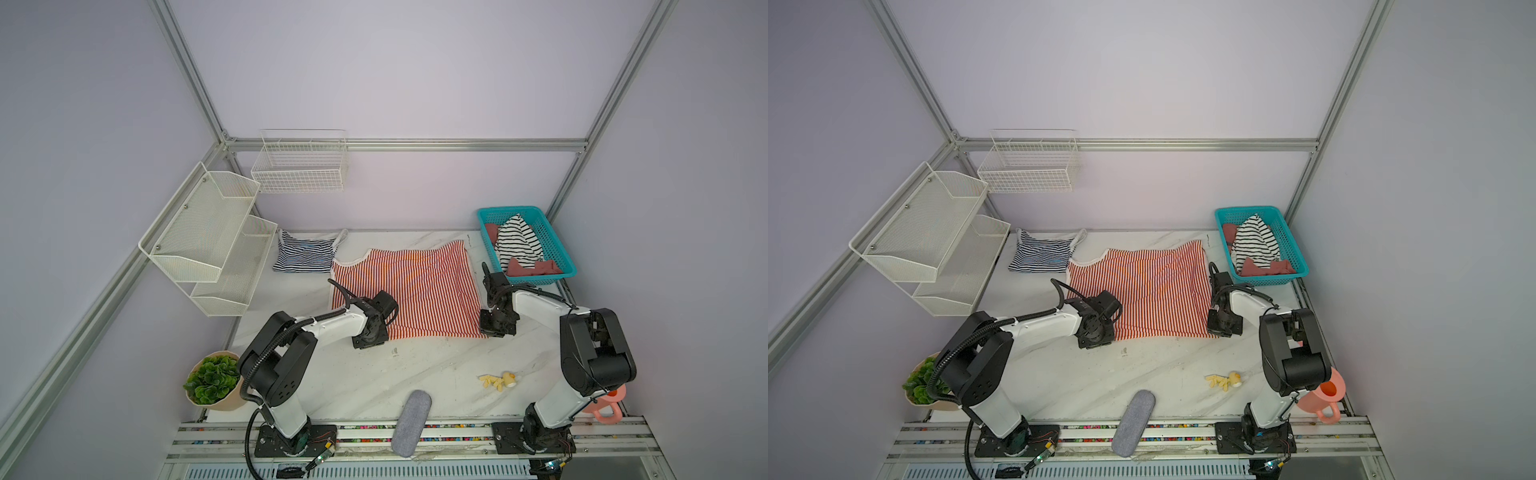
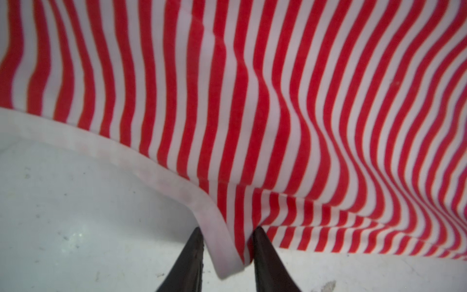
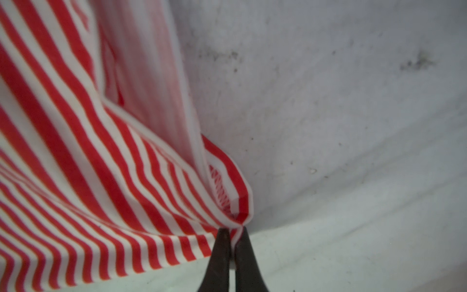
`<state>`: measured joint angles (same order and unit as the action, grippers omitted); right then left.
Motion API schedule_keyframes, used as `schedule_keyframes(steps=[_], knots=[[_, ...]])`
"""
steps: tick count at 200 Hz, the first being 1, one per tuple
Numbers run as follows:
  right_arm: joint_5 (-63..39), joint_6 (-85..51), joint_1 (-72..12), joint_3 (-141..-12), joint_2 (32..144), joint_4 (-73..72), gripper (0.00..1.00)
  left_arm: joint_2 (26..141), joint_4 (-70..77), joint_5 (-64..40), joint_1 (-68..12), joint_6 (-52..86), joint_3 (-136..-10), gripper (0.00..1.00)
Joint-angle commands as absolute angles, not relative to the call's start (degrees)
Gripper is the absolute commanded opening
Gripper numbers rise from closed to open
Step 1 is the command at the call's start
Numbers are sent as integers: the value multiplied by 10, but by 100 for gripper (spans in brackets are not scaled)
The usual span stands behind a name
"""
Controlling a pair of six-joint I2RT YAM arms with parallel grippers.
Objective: Fold and stack tank tops
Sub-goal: Fold the tank top at the top-center of the table.
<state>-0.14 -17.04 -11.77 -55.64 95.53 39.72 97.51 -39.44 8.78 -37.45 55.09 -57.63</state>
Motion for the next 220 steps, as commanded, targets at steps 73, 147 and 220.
schedule_keyframes(steps=[73, 147, 220], knots=[[15, -181, -112, -554, 925, 422, 0, 927, -415, 77, -369, 556, -509, 0], [-3, -179, -111, -593, 873, 450, 0, 859, -447, 70, -369, 531, -548, 0], [-11, -156, -112, -676, 922, 464, 0, 909, -499, 97, -358, 464, -642, 0]])
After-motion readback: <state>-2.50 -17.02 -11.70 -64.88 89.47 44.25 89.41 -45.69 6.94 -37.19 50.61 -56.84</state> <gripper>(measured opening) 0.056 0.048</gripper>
